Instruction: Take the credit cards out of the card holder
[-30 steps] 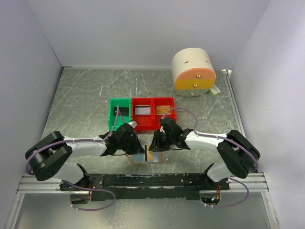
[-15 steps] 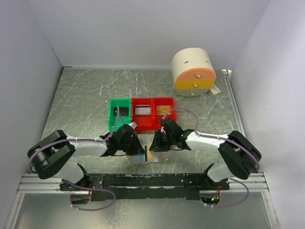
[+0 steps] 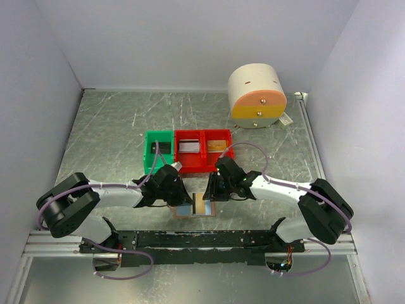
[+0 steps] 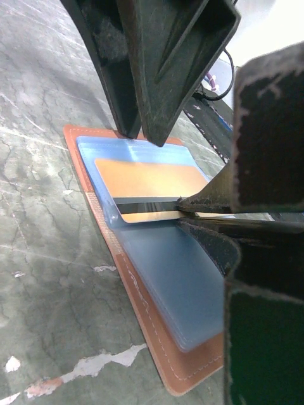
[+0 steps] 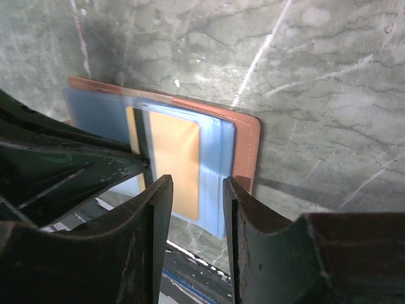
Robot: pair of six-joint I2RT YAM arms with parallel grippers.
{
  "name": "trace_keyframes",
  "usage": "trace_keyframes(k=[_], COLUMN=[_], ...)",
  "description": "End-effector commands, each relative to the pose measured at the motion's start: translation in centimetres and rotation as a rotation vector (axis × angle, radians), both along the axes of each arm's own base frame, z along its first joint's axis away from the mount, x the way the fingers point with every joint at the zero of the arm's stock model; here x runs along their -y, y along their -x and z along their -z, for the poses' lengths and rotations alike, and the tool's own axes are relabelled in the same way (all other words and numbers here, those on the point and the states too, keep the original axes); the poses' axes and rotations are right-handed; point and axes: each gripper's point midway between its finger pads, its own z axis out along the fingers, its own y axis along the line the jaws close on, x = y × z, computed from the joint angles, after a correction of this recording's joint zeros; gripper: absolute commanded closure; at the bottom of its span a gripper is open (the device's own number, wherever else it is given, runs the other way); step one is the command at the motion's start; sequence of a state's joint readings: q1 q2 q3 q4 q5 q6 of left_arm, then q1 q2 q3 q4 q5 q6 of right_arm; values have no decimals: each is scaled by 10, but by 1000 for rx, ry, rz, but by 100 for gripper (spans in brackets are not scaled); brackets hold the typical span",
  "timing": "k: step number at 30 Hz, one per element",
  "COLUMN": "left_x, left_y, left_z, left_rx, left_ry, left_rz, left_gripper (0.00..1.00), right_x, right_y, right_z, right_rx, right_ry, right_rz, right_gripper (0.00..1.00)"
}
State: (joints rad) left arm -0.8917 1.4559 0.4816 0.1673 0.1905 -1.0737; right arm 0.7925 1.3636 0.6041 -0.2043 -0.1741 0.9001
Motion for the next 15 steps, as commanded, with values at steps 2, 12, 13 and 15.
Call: trace_keyframes(k=[2,12,13,15], left_x=[-11,-16,-16,-15], left_y=[2,4,5,5], left_z=[9,11,11,12], left_rx=[4,-2,-2,-4], left_ry=[-59,-47,-45,-38], left_rz=[-8,-37,-37,-38], left_gripper=[93,93,93,93], right_x=[5,7,3,-6], right_y=[11,19,19,20], right_z=[21,30,28,23], right_rx=[-60,-97,-96,-98], right_ry=[20,-2,-29,-105], right_rz=[5,28,27,16], right_gripper=[63,68,69,71])
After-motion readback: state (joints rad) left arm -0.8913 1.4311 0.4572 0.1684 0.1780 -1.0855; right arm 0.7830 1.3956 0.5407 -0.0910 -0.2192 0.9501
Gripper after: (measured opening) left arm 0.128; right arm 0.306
